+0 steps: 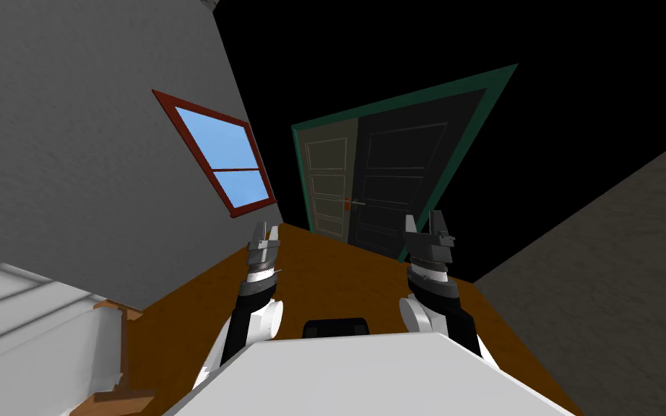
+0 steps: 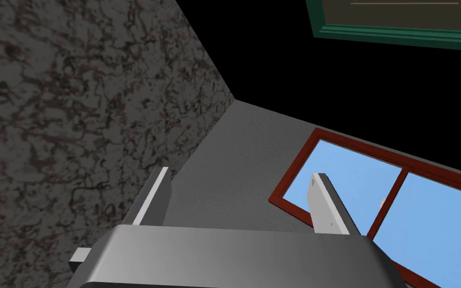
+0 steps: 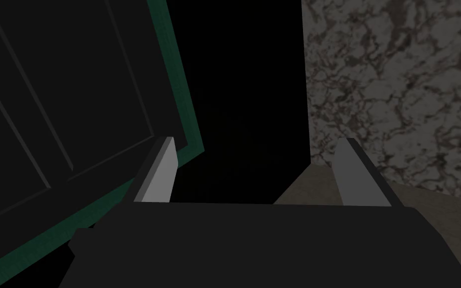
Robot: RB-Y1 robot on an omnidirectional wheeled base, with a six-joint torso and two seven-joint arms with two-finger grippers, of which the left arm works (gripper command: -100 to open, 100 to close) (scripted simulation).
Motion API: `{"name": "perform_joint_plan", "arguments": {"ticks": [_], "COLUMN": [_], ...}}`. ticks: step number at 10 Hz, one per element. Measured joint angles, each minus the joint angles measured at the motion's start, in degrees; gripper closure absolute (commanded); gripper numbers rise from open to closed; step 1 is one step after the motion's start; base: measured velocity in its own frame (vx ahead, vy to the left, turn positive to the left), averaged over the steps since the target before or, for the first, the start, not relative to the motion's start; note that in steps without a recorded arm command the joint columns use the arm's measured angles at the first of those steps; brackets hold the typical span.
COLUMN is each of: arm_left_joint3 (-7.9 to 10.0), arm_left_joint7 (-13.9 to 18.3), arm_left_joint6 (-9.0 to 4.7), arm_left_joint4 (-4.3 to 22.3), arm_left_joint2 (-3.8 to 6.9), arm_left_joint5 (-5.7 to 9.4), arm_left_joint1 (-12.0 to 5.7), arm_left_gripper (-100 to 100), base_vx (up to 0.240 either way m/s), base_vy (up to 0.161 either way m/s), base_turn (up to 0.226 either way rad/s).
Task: Pull the door open
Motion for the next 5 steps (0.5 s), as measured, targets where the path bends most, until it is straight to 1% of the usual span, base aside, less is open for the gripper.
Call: {"name": "perform_joint_plan", "arguments": {"ticks": [2, 5], "arm_left_joint3": [0.07, 0.05], "arm_left_joint7": [0.28, 0.97], "arm_left_joint6": [0.21, 0.23], "arm_left_joint4": [2.07, 6.4], "arm_left_joint2": [0.72, 2.1], "arm_left_joint5": [0.22, 0.72], "arm_left_joint1": [-1.51, -4.12], "arm_left_gripper": [-100, -100], "base_vx": [0.087, 0.111], "base_vy": [-0.021, -0.02], "base_turn": [-0.034, -0.046]}}
